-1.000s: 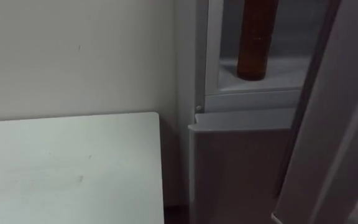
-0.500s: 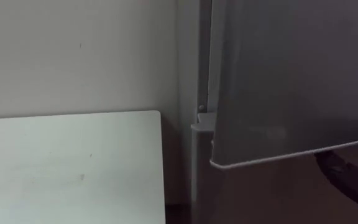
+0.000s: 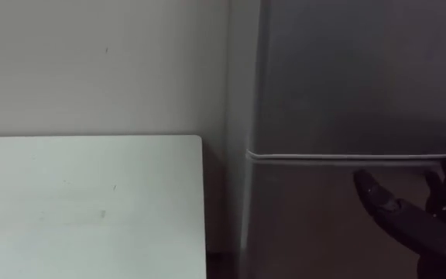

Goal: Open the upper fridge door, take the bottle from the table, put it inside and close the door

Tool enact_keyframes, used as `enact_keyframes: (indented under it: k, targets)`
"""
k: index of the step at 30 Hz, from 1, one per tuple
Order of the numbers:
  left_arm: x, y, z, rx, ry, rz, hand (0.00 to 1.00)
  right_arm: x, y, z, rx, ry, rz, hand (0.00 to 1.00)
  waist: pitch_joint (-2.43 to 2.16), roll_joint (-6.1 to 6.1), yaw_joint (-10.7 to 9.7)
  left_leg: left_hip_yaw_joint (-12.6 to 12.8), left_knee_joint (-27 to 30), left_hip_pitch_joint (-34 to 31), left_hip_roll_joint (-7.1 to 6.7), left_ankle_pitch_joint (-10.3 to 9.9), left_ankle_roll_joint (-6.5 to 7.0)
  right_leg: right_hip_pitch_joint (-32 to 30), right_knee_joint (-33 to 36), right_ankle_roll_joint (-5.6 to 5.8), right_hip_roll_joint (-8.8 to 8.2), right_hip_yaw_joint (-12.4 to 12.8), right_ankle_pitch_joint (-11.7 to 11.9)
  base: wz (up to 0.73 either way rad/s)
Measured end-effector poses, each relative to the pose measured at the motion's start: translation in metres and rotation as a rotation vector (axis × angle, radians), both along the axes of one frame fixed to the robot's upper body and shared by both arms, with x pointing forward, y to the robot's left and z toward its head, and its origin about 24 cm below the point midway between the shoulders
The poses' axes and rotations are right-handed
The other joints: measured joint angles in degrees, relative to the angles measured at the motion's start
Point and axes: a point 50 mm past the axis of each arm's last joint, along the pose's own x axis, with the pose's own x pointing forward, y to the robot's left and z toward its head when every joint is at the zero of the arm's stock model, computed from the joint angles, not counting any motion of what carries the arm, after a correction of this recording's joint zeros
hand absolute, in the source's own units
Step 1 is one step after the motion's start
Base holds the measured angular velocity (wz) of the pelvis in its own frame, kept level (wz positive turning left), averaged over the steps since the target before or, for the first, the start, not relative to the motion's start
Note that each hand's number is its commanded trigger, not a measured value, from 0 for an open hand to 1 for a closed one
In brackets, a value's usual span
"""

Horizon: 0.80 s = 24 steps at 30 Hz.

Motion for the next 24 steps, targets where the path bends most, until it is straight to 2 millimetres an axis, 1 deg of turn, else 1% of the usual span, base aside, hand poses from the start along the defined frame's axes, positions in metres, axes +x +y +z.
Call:
enact_keyframes:
  k: [2,7,11,16,24]
  targets:
    - [0.0,0.0,0.0,-0.001,0.001,0.0,0.0,0.0,0.003,0.0,-0.004,0.0,0.022,0.0,0.11,0.07,0.0,-0.1,0.0,-0.1,0.13,0.0,-0.04,0.0,0.0,-0.1,0.12,0.0,0.1,0.0]
    - [-0.001,0.001,0.0,0.0,0.003,-0.001,0.0,0.0,0.006,-0.001,-0.013,0.001,0.035,0.0,0.11,0.11,-0.1,-0.8,0.2,-0.5,0.28,0.2,-0.28,-0.1,-0.1,-0.35,0.36,-0.2,0.3,0.02]
    - [0.002,0.0,0.0,-0.01,0.001,-0.006,0.0,0.0,0.012,-0.001,-0.065,-0.002,0.045,0.0,0.25,0.4,0.0,-0.8,0.4,-0.7,0.41,0.3,-0.42,-0.2,-0.2,-0.48,0.47,-0.3,0.3,0.0]
    - [0.003,0.0,-0.001,-0.017,0.016,-0.011,0.0,0.0,0.016,-0.001,-0.078,-0.003,0.056,0.0,0.15,0.59,0.2,-0.7,0.8,-0.7,0.42,0.3,-0.44,-0.2,-0.9,-0.62,0.56,-0.2,0.6,-0.01]
    - [0.007,-0.001,-0.001,-0.02,0.022,-0.032,0.0,-0.001,0.02,-0.001,-0.073,-0.009,0.048,0.0,0.03,0.74,1.1,-0.6,0.7,-0.6,0.54,0.4,-0.55,-0.2,-1.0,-0.77,0.68,-0.1,0.8,-0.03]
